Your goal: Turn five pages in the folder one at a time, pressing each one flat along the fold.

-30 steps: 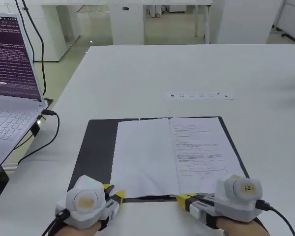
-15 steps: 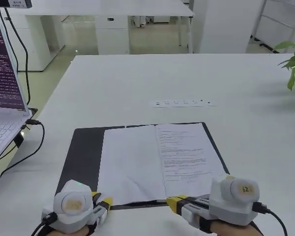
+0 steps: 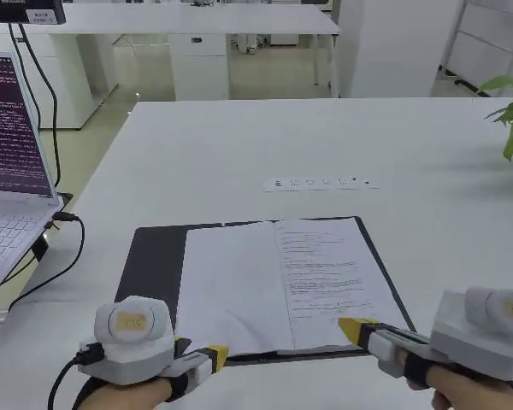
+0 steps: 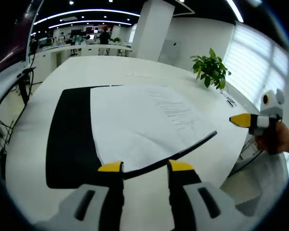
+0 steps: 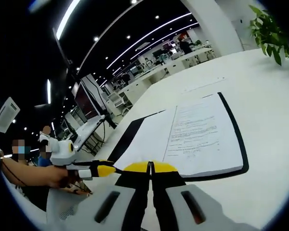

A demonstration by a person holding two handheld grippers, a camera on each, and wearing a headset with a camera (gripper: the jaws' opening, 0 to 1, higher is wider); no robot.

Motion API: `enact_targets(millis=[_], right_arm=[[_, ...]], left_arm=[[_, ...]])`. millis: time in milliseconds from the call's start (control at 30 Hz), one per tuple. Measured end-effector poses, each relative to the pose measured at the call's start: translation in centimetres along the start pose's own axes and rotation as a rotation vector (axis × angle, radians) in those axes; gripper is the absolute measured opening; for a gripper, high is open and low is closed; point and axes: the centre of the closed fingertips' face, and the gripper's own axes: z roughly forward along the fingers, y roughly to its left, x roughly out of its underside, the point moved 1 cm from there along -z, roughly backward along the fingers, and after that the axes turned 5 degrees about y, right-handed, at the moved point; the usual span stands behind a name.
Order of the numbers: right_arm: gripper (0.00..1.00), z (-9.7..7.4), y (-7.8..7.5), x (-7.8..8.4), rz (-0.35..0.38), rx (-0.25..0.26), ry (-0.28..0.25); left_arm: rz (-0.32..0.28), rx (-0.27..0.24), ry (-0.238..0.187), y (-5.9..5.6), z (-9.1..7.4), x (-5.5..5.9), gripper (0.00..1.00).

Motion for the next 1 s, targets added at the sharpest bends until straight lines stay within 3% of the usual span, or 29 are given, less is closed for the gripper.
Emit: enact_targets(millis=[167, 333, 400, 567, 667, 767, 867, 1000], right_arm=[[0.12, -1.7, -1.4, -0.2, -0.028, 0.051, 0.004], [0.23, -3.1, -2.5, -1.0, -0.098, 0.105, -0.020], [0.29, -3.5, -2.8, -1.5, -0.128, 0.127, -0.042], [0.50, -4.2, -3.4, -1.9, -0.187, 0.175, -0.073], [0.57, -4.3, -3.7, -2.0, -0.204, 0.190, -0.072], [0.66, -4.4, -3.6, -2.2, -0.233, 0.198, -0.073], [0.80, -4.4, -3.6, -2.2, -0.260, 0.203, -0.073], [0.86, -4.6, -3.4, -1.9, -0.277, 0.197, -0.060]], left_arm=[[-0.034, 0.010, -0.009, -1.2, -1.8, -0.5, 0.40], [-0.043, -0.023, -0.017, -0.8, -3.1, -0.7, 0.43], [-0.048, -0.038, -0.050, -0.5, -3.7, -1.1, 0.46], [-0.009, -0.065, -0.101, -0.2, -4.9, -1.8, 0.56], [0.028, -0.079, -0.096, 0.0, -5.4, -1.7, 0.59], [0.084, -0.091, -0.140, 0.0, -6.2, -2.3, 0.67], [0.106, -0.092, -0.143, -0.2, -6.9, -2.3, 0.73], [0.142, -0.106, -0.146, -0.1, -7.4, -2.3, 0.79]])
